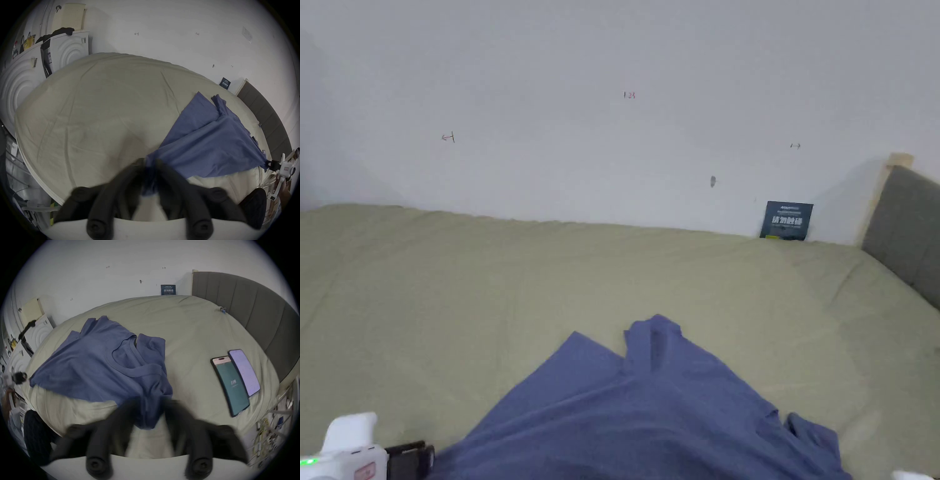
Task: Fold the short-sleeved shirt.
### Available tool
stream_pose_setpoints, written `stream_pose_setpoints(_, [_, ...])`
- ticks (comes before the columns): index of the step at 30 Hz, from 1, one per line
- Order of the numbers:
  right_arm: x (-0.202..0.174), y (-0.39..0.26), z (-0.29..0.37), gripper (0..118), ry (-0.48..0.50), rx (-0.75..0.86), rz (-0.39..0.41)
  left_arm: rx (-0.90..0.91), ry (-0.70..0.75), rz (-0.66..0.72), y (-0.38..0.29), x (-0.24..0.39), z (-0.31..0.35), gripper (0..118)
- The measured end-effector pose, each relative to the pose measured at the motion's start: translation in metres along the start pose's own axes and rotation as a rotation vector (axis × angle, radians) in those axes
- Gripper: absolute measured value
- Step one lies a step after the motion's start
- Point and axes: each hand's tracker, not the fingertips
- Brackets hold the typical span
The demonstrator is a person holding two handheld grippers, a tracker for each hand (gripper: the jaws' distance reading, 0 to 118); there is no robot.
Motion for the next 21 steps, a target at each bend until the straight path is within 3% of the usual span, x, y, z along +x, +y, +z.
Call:
stream_pose_setpoints(1, [-0.005,0.003,0.009,65,0.019,0.011,0.023,0.044,-0.020,-0.034,0.003,0.001,0.015,109])
stream_pose_setpoints(2, [-0.009,0.006,0.022,90,0.048,0.056,0.022,0.119,-0.031,-0.076,0.005,0.004,0.035,112])
stream_pose_setpoints(3, [-0.016,0.010,0.037,100,0.077,0.117,0.006,0.167,-0.022,-0.120,0.003,0.006,0.057,111])
stream_pose_setpoints(6, [-0.048,0.014,0.082,100,0.165,0.245,-0.004,0.262,0.028,-0.210,-0.013,0.012,0.107,111])
stream_pose_setpoints(8, [-0.072,0.012,0.103,100,0.221,0.307,0.019,0.243,0.058,-0.200,-0.024,0.010,0.127,111])
stream_pose_setpoints(9, [-0.088,0.009,0.115,95,0.245,0.330,0.031,0.232,0.063,-0.183,-0.029,0.007,0.132,109])
stream_pose_setpoints(10, [-0.100,0.006,0.121,79,0.256,0.354,0.047,0.223,0.065,-0.161,-0.034,0.004,0.135,102])
stream_pose_setpoints(11, [-0.112,0.005,0.125,48,0.243,0.365,0.063,0.219,0.066,-0.146,-0.039,-0.005,0.132,86])
stream_pose_setpoints(12, [-0.124,0.004,0.126,4,0.226,0.364,0.068,0.200,0.082,-0.149,-0.042,-0.008,0.130,48])
stream_pose_setpoints(13, [-0.132,0.004,0.126,2,0.229,0.364,0.061,0.165,0.125,-0.170,-0.044,-0.010,0.122,20])
stream_pose_setpoints(14, [-0.137,0.007,0.125,2,0.305,0.356,0.038,0.136,0.128,-0.172,-0.045,-0.014,0.114,6])
stream_pose_setpoints(15, [-0.143,0.010,0.123,2,0.349,0.336,0.030,0.104,0.089,-0.153,-0.046,-0.033,0.096,6])
stream_pose_setpoints(17, [-0.155,0.017,0.115,2,0.304,0.338,0.078,0.044,0.056,-0.106,-0.042,-0.045,0.072,4])
stream_pose_setpoints(18, [-0.160,0.021,0.112,2,0.296,0.332,0.117,0.050,0.064,-0.126,-0.039,-0.048,0.061,4])
stream_pose_setpoints(20, [-0.165,0.029,0.105,2,0.317,0.308,0.116,0.031,0.068,-0.164,-0.032,-0.054,0.031,4])
stream_pose_setpoints(21, [-0.169,0.032,0.102,2,0.323,0.299,0.116,0.026,0.058,-0.186,-0.028,-0.056,0.015,22])
